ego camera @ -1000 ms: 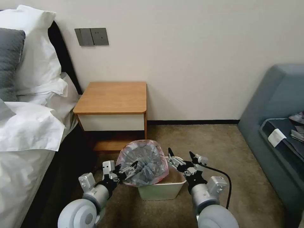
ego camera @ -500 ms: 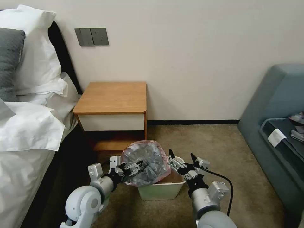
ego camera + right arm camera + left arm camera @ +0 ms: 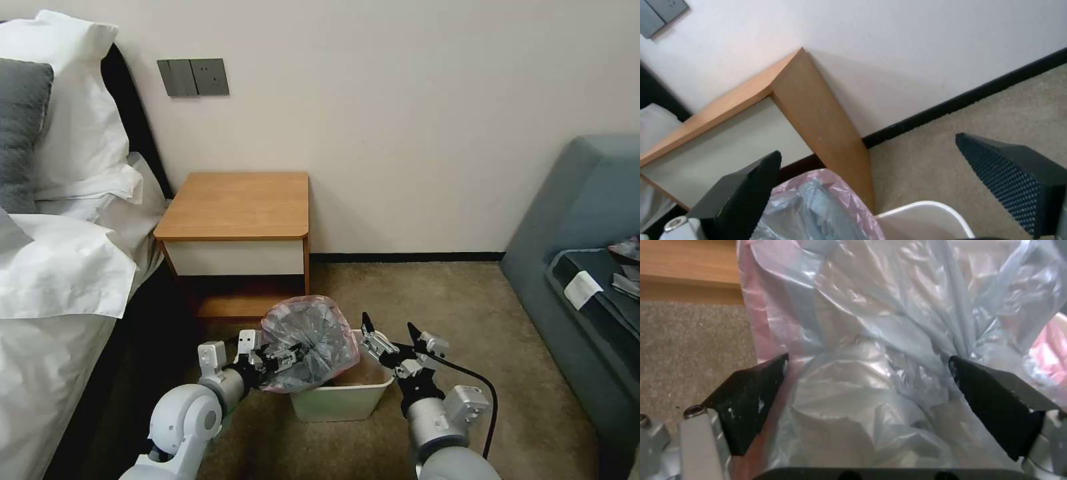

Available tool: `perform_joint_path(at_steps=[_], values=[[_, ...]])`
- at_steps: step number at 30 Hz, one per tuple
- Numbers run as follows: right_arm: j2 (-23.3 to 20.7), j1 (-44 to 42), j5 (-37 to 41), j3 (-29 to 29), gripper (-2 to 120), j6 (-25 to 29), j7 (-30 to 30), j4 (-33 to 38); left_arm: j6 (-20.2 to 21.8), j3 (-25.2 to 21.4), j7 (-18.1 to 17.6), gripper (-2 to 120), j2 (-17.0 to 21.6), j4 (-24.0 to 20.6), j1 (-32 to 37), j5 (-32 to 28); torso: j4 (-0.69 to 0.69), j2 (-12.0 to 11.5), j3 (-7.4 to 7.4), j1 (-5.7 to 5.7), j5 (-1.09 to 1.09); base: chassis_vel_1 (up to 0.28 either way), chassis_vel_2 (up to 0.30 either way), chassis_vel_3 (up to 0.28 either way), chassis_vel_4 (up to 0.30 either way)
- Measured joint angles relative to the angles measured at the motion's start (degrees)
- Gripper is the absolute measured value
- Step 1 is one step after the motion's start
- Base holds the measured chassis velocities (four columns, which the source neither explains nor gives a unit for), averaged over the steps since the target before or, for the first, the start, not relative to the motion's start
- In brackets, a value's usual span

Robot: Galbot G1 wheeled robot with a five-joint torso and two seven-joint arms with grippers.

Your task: Pick up the garbage bag from the table and place it over the trash can.

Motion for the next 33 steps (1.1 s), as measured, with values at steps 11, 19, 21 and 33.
perform_joint_path(at_steps=[11,19,21,33], values=[[0.27,-1.38,-1.52,0.08,100,1.36,-0.17,0.67,-0.13,0.22,1.40,82,-0.67,2.04,-0.34,5.47,0.00,0.00,0.00,0.00,0.00,0.000,0.000,0.000,0.000],[0.54,-1.73,-2.03,-0.08,100,1.60,-0.44,1.76,-0.26,0.30,1.78,52,-1.54,2.33,0.59,9.20,0.00,0.00,-0.01,0.00,0.01,0.000,0.000,0.000,0.000],[0.54,-1.81,-2.09,-0.08,100,1.67,-0.45,1.83,-0.29,0.33,1.59,48,-1.70,2.30,0.74,9.39,0.00,0.00,-0.01,0.00,0.01,0.000,0.000,0.000,0.000],[-0.10,-1.92,-1.32,-0.64,100,2.29,-0.79,3.35,-0.51,-0.07,-2.09,5,-2.67,-1.21,3.59,7.76,-0.01,0.01,0.00,0.00,-0.01,0.000,0.000,0.000,0.000]])
